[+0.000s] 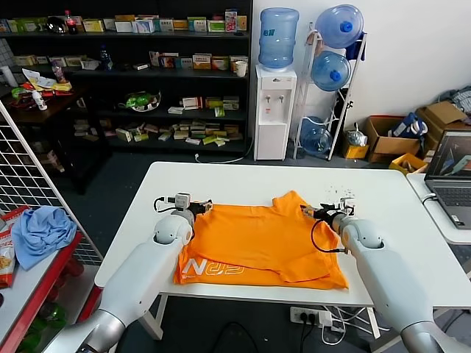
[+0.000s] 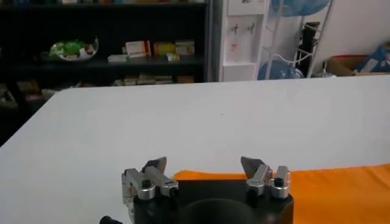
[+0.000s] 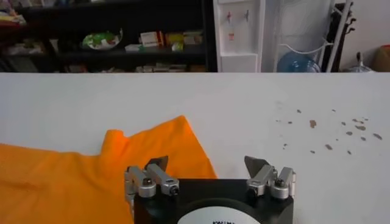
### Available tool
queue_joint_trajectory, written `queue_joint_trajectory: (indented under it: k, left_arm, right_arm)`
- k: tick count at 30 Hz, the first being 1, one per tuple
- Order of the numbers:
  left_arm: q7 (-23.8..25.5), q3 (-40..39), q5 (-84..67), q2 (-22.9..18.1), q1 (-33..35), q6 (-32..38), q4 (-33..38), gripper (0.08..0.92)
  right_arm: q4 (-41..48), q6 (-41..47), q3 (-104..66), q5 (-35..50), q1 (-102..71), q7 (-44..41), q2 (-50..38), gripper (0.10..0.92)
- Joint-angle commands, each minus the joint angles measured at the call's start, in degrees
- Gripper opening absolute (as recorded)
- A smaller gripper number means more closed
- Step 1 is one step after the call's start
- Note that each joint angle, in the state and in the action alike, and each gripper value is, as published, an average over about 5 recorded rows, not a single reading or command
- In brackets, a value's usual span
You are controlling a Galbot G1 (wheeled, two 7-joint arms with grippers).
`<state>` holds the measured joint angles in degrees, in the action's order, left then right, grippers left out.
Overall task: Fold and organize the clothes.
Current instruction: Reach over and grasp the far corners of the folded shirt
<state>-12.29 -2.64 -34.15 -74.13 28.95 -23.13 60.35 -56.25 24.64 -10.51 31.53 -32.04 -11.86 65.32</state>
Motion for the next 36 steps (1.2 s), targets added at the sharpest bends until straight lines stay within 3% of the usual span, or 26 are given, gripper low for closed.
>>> queue_joint_trajectory:
  k: [1,5,8,23,31,36]
  left_arm:
    - [-0.19,0.14,-0.86,-0.44,-0.97,-0.22,-2.14,0.823]
    - [-0.38,0.49,-1.32,-0.37,-0.46,-0.27,-2.04,0.814]
    - [-0.66,0.84,-1.67,-0.24,0.14,-0.33,-1.65,0.76]
    - [0.23,2.0,-2.91,1.51,3.77,0.52,2.23,0.329]
    - [0.87,2.93,-1.36,2.06,6.13,1.72,5.75,0.114]
    - [0.71,3.36,-1.64,4.14,8.64,1.99,11.41,0.094]
  right_arm:
    - [3.47,0.57,0.61,-1.41,1.62,-2.09,1.31,0.757]
    - [3.42,0.39,0.74,-1.61,1.71,-2.06,1.68,0.636]
    - [3.36,0.24,0.84,-1.7,1.72,-1.94,1.83,0.55]
    - [2.59,-1.95,-0.69,-2.75,1.25,-1.46,1.84,0.139]
    - [-2.2,-5.11,-1.11,-1.75,-0.94,0.0,1.17,0.124]
    - [-11.02,-5.66,-1.49,-0.47,-5.26,2.14,-1.33,0.124]
